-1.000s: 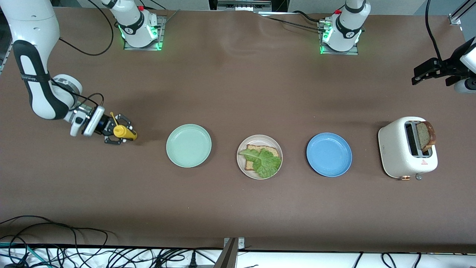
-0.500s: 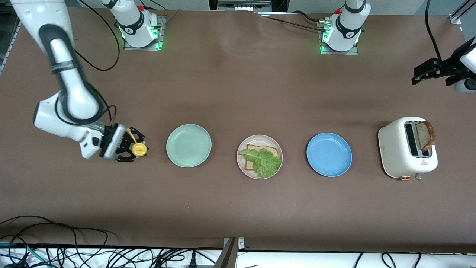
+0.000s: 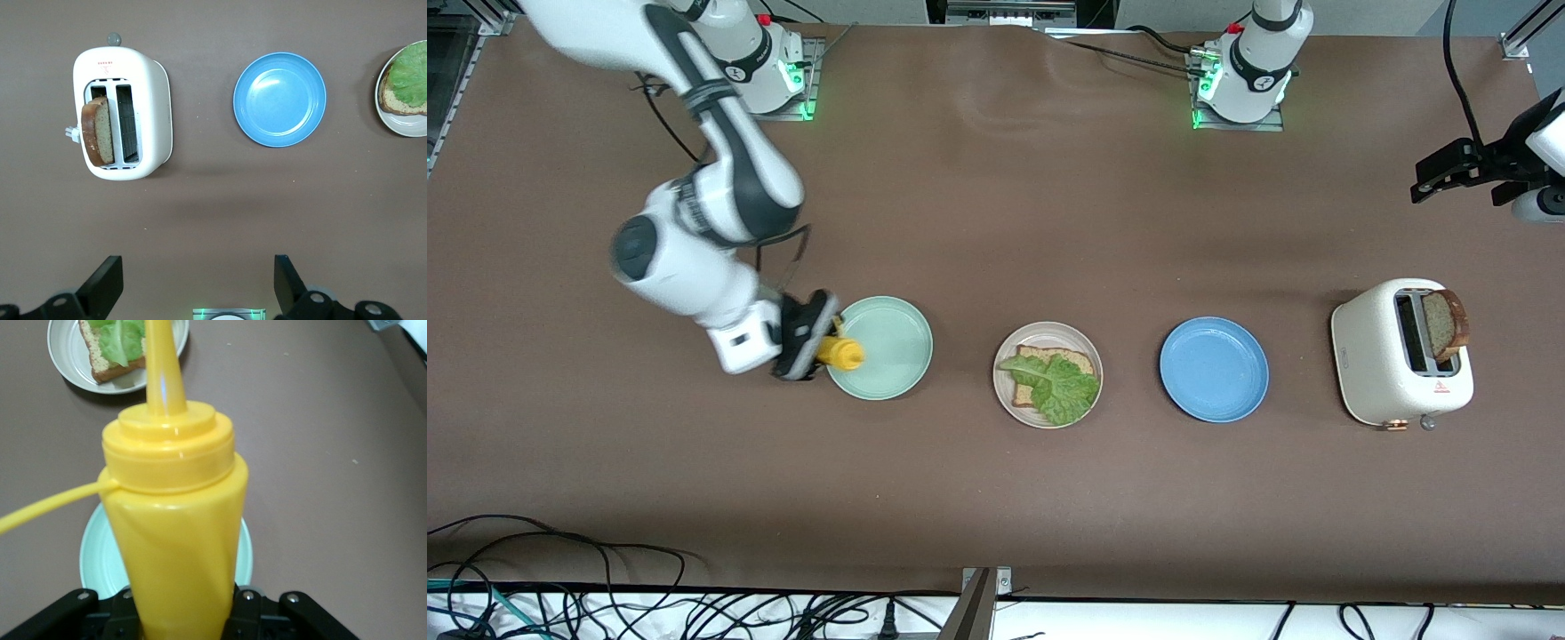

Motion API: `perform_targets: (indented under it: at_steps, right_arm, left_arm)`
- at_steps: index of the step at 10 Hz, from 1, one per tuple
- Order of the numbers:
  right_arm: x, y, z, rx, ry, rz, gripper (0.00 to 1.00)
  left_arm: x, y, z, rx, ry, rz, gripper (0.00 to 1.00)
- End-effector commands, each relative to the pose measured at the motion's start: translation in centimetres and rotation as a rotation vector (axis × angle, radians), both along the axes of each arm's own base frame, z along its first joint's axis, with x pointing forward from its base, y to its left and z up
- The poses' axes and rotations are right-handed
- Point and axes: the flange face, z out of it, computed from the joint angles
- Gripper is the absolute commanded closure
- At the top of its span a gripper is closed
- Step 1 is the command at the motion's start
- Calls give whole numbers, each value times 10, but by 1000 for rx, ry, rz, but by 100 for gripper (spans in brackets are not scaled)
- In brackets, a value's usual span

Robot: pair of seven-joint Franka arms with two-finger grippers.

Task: Make sandwich on beige plate with both arms
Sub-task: 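Carry the yellow bottle with the right gripper over the lettuce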

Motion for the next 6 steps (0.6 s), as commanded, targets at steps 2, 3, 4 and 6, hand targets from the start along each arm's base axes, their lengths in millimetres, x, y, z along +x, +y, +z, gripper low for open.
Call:
perform_targets:
  at_steps: [2, 3, 4, 6]
  right_arm:
    - [-7, 79, -23, -136, -61, 22, 88]
    - [-16, 101, -34, -185, -86, 33, 88]
    - [-25, 118, -48, -248, -109, 51, 88]
    - [-38, 169, -76, -415, -108, 113, 88]
  left_arm:
    - [0, 1, 4, 24, -10, 0, 0]
    - [0, 1, 4, 24, -10, 2, 0]
    - [0, 1, 5, 24, -11, 2, 0]
    - [0, 2, 4, 26, -10, 3, 0]
